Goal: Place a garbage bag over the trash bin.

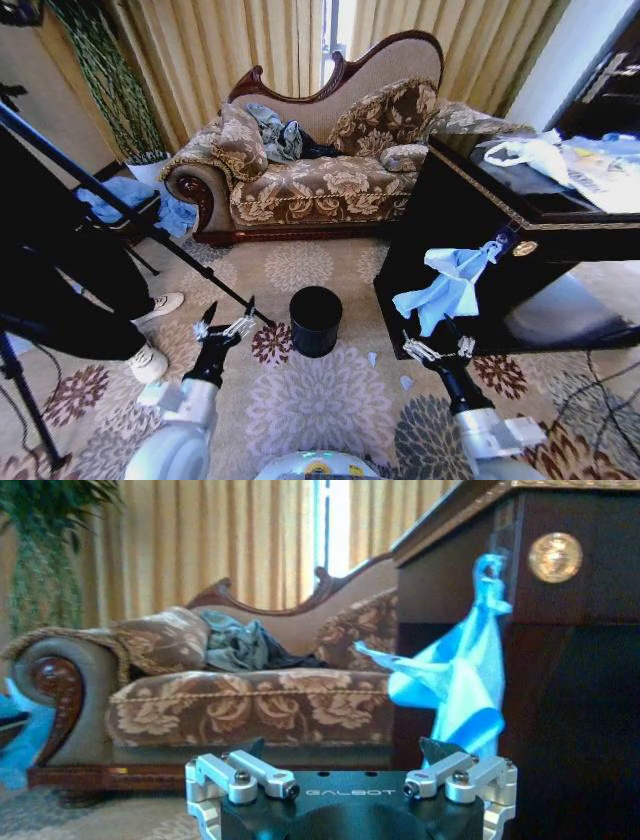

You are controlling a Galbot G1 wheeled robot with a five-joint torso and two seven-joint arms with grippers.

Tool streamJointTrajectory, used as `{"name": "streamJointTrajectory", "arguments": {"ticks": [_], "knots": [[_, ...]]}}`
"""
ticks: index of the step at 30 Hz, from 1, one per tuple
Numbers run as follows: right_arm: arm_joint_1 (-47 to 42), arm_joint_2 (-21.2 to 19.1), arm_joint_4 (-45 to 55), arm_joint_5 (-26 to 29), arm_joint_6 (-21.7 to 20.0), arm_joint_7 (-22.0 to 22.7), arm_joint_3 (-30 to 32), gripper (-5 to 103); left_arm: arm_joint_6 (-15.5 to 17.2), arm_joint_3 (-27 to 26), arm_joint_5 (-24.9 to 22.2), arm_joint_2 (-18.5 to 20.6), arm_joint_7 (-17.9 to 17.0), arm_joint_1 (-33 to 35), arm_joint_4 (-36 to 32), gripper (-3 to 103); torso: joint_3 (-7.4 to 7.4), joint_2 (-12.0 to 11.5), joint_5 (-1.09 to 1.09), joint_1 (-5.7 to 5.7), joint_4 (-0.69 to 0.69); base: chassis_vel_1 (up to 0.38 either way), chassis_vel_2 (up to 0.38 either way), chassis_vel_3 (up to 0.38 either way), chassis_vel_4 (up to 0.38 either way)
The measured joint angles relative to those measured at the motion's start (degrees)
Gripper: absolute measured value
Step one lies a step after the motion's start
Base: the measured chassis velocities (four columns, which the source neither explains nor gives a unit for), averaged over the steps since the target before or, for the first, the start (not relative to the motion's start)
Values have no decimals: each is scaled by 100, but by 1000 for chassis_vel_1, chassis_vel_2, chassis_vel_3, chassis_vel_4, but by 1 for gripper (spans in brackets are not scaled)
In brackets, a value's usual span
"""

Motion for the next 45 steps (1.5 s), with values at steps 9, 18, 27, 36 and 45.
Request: {"name": "streamJointTrajectory", "arguments": {"ticks": [9, 18, 27, 36, 45], "knots": [[272, 4, -157, -128, -389, 123, 110, 100, 391, -160, -114, 115, 37, 549, -235, 100, 0, 0, 1, 0, 4, 0, 0, 0, 0], [965, -1384, -595, 568, -203, 1, 1195, 100, 801, -861, -1281, 268, -230, 248, -220, 99, 1, 0, 0, 0, 6, 0, 0, 0, 0], [485, -1377, -109, 1578, -625, -752, 848, 100, -30, -581, -1915, -108, -531, 64, -335, 96, 0, 0, 0, 0, 3, 0, 0, 0, 0], [342, -1309, 222, 2027, -828, -791, 976, 100, -42, -692, -1842, 188, -190, -150, -206, 101, 0, 0, 0, 0, 3, 0, 0, 0, 0], [327, -1337, 48, 1823, -492, -1155, 1404, 100, 717, -630, -1480, 799, -350, -241, -274, 99, 0, 0, 2, 0, 5, 0, 0, 0, 0]]}}
